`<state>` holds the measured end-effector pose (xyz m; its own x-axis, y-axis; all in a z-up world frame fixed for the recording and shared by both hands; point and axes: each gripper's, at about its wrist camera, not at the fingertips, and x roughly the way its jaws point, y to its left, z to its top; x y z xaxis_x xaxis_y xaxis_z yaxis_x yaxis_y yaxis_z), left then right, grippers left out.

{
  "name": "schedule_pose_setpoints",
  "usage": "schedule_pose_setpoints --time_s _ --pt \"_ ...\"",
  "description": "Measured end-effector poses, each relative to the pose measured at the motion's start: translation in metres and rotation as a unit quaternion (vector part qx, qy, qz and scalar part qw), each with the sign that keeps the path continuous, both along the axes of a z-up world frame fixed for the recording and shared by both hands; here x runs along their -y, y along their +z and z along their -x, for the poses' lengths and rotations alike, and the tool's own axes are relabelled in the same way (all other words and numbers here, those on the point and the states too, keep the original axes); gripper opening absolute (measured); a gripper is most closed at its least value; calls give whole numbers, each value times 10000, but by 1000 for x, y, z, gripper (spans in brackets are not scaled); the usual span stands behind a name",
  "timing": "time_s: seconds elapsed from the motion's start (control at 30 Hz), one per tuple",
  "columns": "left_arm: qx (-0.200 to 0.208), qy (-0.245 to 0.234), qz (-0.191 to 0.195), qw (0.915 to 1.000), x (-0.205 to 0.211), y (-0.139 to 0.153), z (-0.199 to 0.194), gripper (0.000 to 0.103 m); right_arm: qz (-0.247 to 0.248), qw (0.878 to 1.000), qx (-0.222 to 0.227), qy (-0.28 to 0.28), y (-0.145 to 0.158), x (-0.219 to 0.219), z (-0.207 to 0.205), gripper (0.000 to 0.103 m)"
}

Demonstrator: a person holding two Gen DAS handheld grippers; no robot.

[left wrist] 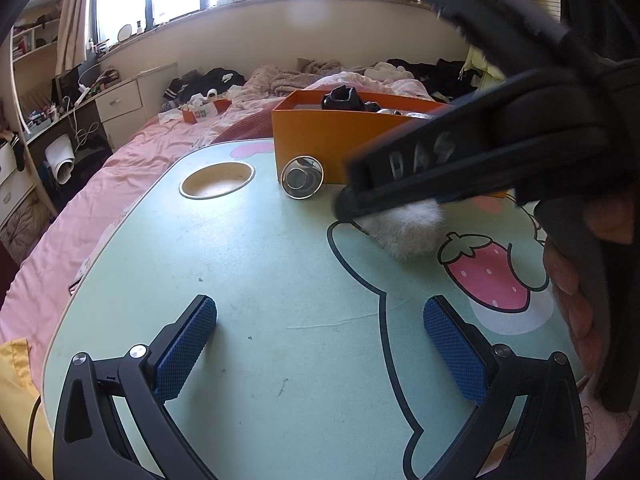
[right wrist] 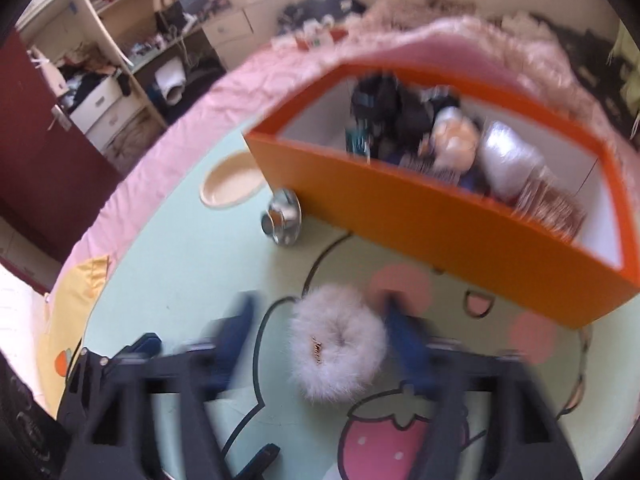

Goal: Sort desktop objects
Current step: 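Grasp the white fluffy ball on the table with the right gripper, then grasp the metal cup with the left gripper while the right holds the fluffy ball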

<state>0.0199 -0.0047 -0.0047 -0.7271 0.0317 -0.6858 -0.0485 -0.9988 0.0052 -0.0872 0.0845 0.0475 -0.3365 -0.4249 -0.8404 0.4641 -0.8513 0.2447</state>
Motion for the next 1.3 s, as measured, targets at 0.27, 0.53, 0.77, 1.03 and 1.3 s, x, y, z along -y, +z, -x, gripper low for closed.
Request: schedule_pose_setpoints --time_s 0.27,0.53,0.77,1.03,1.3 --pt "-5 -7 -10 10000 0 1 -1 103 470 9979 -371 -261 18 -43 -20 28" --pt "82 -302 -443 9985 11 30 12 99 948 9919 -131 -832 11 -103 -36 29" --pt "1007 -760 -609 9901 23 41 102 67 1102 9898 -45 -902 8 -113 -43 29" --pt "1466 -720 -682 9842 14 22 147 29 1128 9894 -20 -914 5 -116 -44 29" --pt "1080 -662 -1544 9799 40 29 84 29 1009 9912 -65 -860 4 -111 -49 29"
